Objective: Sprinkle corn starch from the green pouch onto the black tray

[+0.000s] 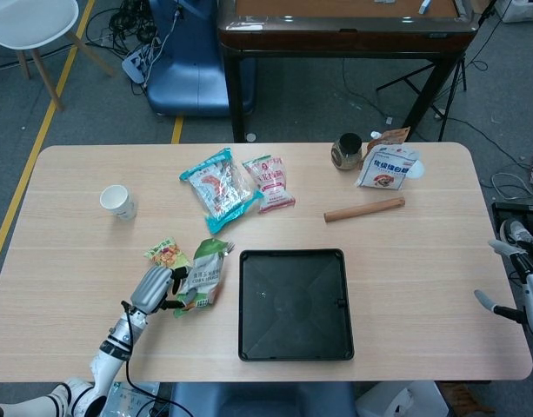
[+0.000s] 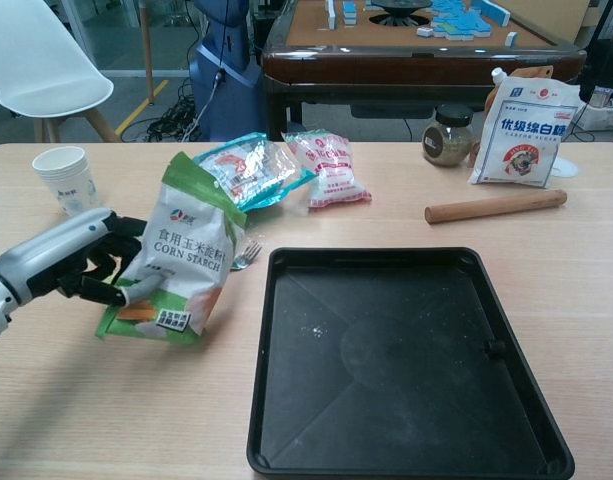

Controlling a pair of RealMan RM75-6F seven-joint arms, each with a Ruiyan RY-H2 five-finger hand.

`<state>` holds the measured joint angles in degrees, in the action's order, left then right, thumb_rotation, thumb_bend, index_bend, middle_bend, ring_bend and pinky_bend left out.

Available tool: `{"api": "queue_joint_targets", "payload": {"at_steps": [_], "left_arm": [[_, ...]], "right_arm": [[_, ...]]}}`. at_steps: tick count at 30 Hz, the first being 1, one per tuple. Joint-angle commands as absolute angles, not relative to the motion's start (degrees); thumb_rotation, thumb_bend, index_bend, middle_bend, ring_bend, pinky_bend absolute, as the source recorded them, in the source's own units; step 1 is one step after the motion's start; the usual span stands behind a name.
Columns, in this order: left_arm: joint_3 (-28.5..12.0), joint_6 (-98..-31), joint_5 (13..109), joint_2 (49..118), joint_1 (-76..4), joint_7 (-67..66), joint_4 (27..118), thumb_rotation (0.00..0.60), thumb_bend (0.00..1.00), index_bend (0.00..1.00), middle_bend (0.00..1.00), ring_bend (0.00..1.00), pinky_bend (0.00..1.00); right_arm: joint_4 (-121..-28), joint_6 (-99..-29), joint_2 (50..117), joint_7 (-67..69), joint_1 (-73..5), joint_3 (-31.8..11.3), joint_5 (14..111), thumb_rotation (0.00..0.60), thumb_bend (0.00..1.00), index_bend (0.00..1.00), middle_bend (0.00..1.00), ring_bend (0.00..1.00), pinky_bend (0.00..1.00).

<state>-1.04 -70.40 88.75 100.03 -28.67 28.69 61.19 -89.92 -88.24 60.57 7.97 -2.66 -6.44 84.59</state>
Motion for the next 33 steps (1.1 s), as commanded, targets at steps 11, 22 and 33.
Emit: {"api": "queue_joint_targets", "payload": {"at_steps": [11,22,33], "left_arm": [[2.24,-71.00,91.18,98.68,-27.19,30.28,58.88,0.600,0.40,0.46,0.58,0.51,0.80],[4.85,-71.13,93.30,96.06,-26.42,30.41,58.72,0.600,0.40,0.28,0.35,0.31,0.57],[7.49,-69.30,95.89,92.81,-27.30,26.83,61.35,0.600,0.39,0.07,0.20,0.18,0.43]], "right_arm": [[-90.51,-88.66,60.34,7.66,-2.37,-6.44,84.62,0.600,0.06,0.24,0.32,0.16,0.22],[-91.22,-89.03,60.09,7.22,-2.17,-6.46,84.73,0.600,0.06,0.24,0.32,0.16,0.22],[-91.70,-89.50,59.89,6.98,-1.79,-6.44,84.72,0.600,0.06,0.24,0.33,0.16,0.22]]}}
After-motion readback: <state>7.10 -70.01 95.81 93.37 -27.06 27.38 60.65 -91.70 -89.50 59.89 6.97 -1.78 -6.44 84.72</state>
